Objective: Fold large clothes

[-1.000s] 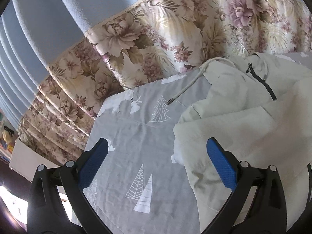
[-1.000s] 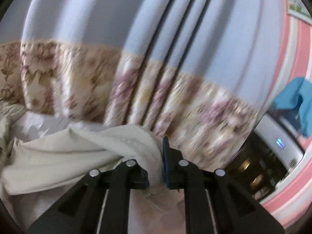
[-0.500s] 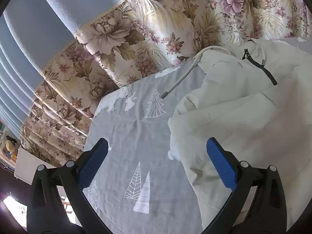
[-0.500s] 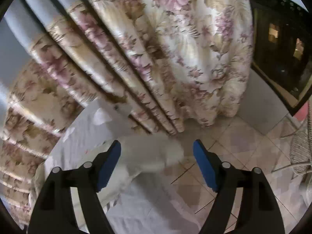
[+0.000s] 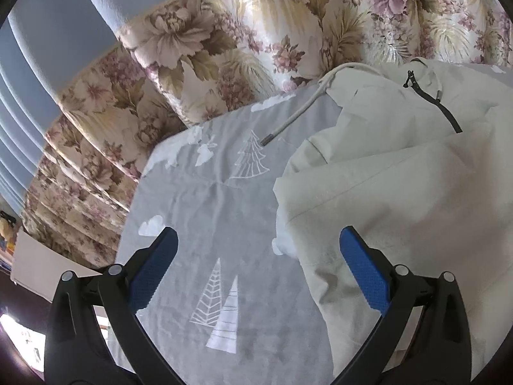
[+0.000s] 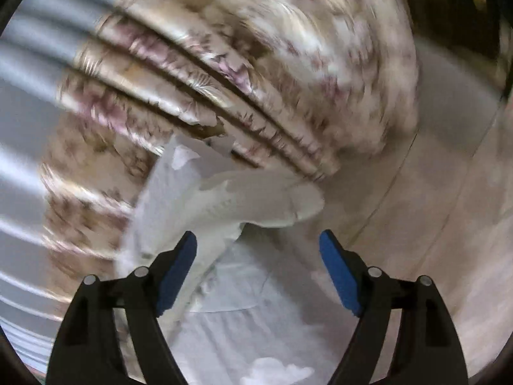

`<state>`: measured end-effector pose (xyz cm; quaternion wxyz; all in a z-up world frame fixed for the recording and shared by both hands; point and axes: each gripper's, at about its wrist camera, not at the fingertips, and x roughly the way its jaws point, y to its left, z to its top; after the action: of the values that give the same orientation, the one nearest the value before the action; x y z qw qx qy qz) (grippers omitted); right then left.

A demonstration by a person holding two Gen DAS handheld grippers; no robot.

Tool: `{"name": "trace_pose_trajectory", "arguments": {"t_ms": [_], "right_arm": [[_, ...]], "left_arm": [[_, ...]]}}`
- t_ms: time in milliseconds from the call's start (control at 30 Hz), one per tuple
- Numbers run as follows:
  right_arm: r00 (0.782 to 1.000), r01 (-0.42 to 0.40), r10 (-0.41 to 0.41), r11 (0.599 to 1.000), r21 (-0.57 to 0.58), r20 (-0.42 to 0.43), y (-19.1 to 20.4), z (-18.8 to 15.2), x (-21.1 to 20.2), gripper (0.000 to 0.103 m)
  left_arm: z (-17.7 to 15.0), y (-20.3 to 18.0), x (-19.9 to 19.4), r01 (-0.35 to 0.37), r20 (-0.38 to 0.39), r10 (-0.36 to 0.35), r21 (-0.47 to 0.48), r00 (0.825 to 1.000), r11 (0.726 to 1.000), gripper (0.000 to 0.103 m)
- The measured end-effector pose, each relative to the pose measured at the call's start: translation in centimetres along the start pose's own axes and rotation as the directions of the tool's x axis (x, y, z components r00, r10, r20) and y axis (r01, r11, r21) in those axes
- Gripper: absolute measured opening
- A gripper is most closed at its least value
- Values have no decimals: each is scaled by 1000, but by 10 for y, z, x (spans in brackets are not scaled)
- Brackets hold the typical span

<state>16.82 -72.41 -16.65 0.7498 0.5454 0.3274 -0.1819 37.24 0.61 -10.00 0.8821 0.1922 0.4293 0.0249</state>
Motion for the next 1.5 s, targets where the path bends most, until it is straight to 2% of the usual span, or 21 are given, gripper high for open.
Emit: {"name": "trace_pose_trajectory", "arguments": {"t_ms": [133, 233, 267, 300, 333, 400, 467, 633, 700, 767, 867, 967, 1000, 1067, 1133, 1200, 1267, 1300, 1367, 1467, 1500], "right_arm": [[989, -139, 149, 959, 248, -20, -28, 4, 35, 81], [982, -184, 187, 931, 317, 19, -37, 11, 55, 77], [979, -203, 192, 930, 305, 64, -37, 13, 56, 68], [981, -186, 163, 948, 259, 106, -30, 16, 53, 41], [982, -155, 130, 969, 191, 134, -18, 17, 48, 30], [982, -85, 78, 996, 37, 171, 12, 16, 35, 24], [977, 0, 29, 990, -138, 211, 54, 8, 16, 22], [963, 21, 89, 917, -398, 254, 150, -39, -37, 21], [958, 42, 108, 861, -507, 264, 200, -71, -50, 21], [961, 61, 110, 810, -583, 253, 238, -99, -47, 21], [975, 105, 69, 697, -710, 212, 294, -157, -8, 21], [999, 47, -15, 595, -803, 48, 322, -217, 59, 26], [996, -35, -44, 583, -812, -75, 324, -236, 84, 27], [985, -98, -60, 562, -822, -159, 328, -253, 98, 29], [985, -136, -20, 540, -831, -174, 334, -250, 85, 46], [977, -197, 43, 547, -814, -207, 339, -232, 59, 59], [979, -201, 66, 518, -831, -195, 343, -218, 40, 59], [988, -154, 47, 485, -861, -150, 341, -208, 35, 60], [995, -54, -54, 460, -886, -89, 331, -190, 45, 66], [978, 57, -208, 412, -909, -33, 310, -174, 76, 70], [966, 109, -258, 377, -920, 9, 302, -171, 88, 70]], "left_arm": [[-4, -3, -1, 17, -1, -17, -6, 1000, 1000, 100], [-8, -5, -7, -7, 8, 7, 22, 1000, 1000, 100], [-9, -5, -9, -21, 12, 21, 33, 1000, 999, 100], [-10, -3, -11, -42, 18, 42, 44, 999, 998, 100], [-10, -1, -13, -55, 22, 54, 49, 998, 997, 100], [-11, 5, -18, -70, 32, 69, 46, 997, 996, 100], [-10, 12, -22, -62, 39, 60, 27, 997, 998, 100], [-7, 19, -22, -3, 41, 4, -14, 999, 1000, 100], [-8, 16, -23, 12, 48, -12, -17, 999, 1000, 100], [-10, 12, -25, 31, 57, -30, -16, 998, 999, 100], [-13, 10, -32, 47, 73, -45, -22, 996, 999, 100], [-15, 14, -37, 62, 82, -59, -43, 995, 997, 100], [-16, 17, -38, 66, 80, -62, -50, 995, 997, 100], [-17, 21, -39, 57, 75, -53, -54, 996, 997, 100], [-19, 26, -38, 41, 69, -37, -49, 997, 998, 100], [-21, 31, -37, 25, 65, -22, -43, 998, 999, 100], [-23, 35, -33, 12, 56, -9, -44, 998, 999, 100], [-23, 37, -30, 10, 48, -7, -49, 999, 999, 100], [-24, 41, -26, 13, 37, -10, -60, 999, 998, 100], [-27, 42, -19, 35, 14, -34, -69, 999, 997, 100], [-27, 40, -17, 36, 7, -35, -65, 999, 997, 100]]}}
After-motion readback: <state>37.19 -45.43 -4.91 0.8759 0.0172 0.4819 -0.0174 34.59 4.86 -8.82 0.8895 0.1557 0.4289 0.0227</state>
